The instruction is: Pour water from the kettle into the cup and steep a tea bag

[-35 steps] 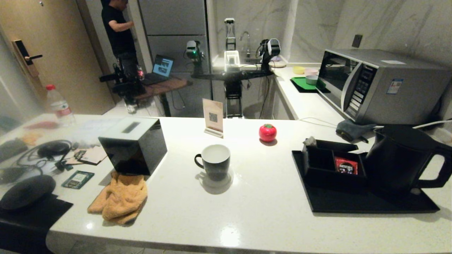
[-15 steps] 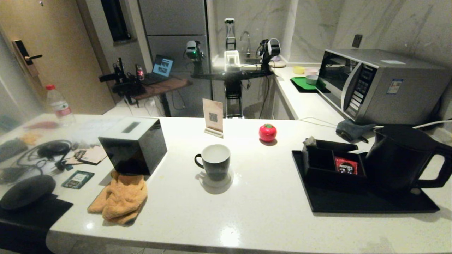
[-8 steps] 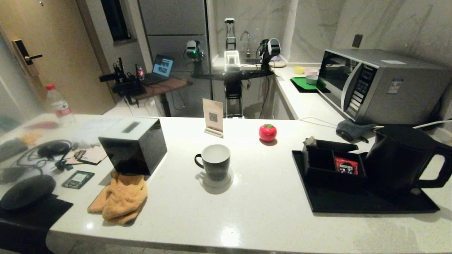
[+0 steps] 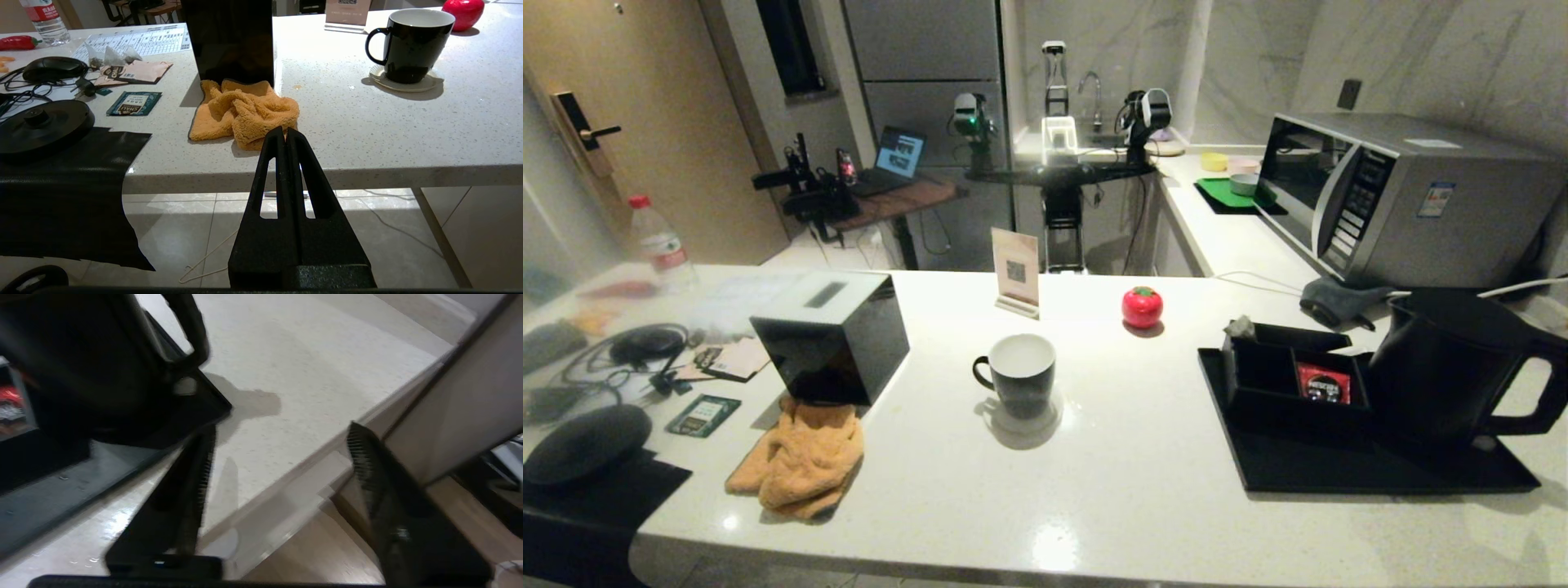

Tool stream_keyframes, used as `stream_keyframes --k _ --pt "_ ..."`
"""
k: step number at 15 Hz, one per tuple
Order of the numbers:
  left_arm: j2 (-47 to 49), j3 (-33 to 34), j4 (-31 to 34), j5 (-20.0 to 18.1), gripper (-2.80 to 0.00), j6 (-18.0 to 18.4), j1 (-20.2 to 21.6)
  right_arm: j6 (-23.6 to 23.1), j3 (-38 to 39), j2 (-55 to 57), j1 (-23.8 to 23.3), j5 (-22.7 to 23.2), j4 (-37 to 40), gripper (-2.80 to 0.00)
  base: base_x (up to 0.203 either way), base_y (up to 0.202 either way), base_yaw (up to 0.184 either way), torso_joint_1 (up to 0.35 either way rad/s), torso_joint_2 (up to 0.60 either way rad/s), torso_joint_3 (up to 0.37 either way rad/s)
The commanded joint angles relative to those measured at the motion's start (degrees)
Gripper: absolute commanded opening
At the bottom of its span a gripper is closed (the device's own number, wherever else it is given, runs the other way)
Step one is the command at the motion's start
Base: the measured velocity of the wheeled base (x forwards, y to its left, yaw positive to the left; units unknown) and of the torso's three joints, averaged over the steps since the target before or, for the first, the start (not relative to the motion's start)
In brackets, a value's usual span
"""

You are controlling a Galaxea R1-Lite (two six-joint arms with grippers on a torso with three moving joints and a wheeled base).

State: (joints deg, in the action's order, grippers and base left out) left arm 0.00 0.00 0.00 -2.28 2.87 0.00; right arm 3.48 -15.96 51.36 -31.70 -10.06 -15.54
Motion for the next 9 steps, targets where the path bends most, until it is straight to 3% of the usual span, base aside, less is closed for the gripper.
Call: stream_keyframes --k 1,5,9 --pt "0.0 0.0 0.0 0.0 -2.80 0.0 0.1 -1.9 0.6 1.3 0.0 -0.2 -0.1 0.00 0.000 0.000 0.000 0.000 0.00 0.000" --pt "0.0 0.0 0.0 0.0 -2.80 0.0 0.0 -3.3 0.6 6.3 0.0 -0.2 -2.1 0.00 0.000 0.000 0.000 0.000 0.00 0.000" --pt "0.0 0.0 0.0 0.0 -2.80 0.0 0.0 -3.6 1.8 16.8 0.0 -0.1 -13.4 0.00 0.000 0.000 0.000 0.000 0.00 0.000"
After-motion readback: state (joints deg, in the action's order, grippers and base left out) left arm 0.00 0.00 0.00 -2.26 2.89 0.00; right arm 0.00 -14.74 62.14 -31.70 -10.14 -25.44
